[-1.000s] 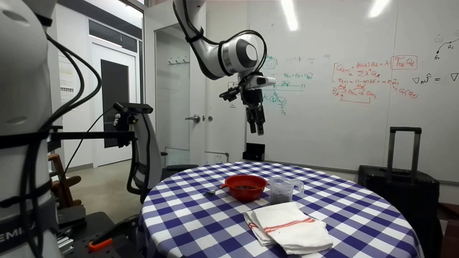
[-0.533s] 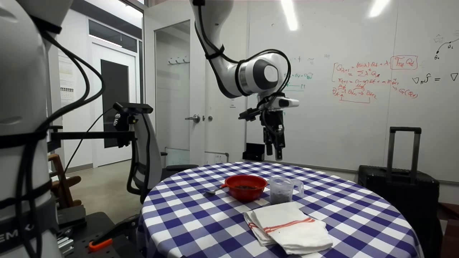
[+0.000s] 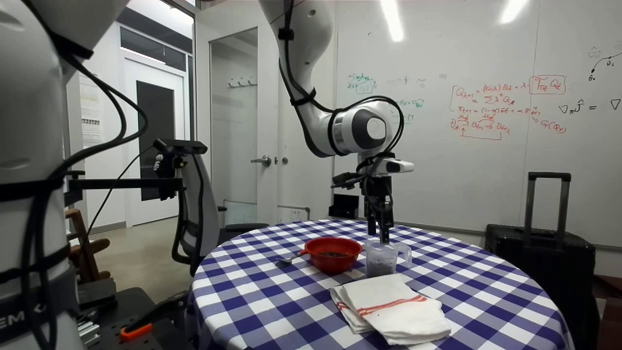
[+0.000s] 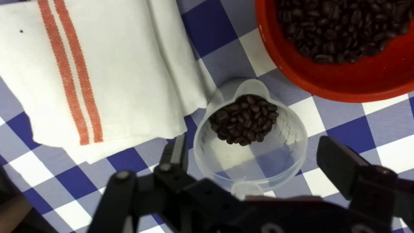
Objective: Pour some of the contents in the clear jug into the red bowl
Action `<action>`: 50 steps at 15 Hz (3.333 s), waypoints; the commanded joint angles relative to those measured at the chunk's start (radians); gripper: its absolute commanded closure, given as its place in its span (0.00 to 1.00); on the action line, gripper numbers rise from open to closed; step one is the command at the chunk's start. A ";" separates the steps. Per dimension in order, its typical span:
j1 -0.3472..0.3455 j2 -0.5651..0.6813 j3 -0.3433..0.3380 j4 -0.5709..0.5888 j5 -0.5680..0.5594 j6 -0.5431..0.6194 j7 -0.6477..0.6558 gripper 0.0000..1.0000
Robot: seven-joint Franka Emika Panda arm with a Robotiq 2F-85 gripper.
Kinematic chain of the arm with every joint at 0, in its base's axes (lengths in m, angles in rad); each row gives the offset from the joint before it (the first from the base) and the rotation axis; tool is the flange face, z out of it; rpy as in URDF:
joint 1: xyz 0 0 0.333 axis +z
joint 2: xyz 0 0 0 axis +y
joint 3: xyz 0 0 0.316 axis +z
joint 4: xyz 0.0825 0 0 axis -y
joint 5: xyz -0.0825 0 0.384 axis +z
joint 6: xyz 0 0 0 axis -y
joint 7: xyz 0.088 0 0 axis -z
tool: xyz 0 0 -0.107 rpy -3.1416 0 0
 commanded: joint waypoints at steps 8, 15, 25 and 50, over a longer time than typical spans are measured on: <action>0.031 0.141 -0.071 0.212 0.007 -0.023 -0.026 0.00; 0.032 0.196 -0.087 0.267 0.016 -0.027 -0.035 0.42; 0.030 0.155 -0.071 0.249 0.035 -0.033 -0.059 0.94; 0.345 -0.086 -0.045 0.156 -0.597 -0.545 0.942 0.94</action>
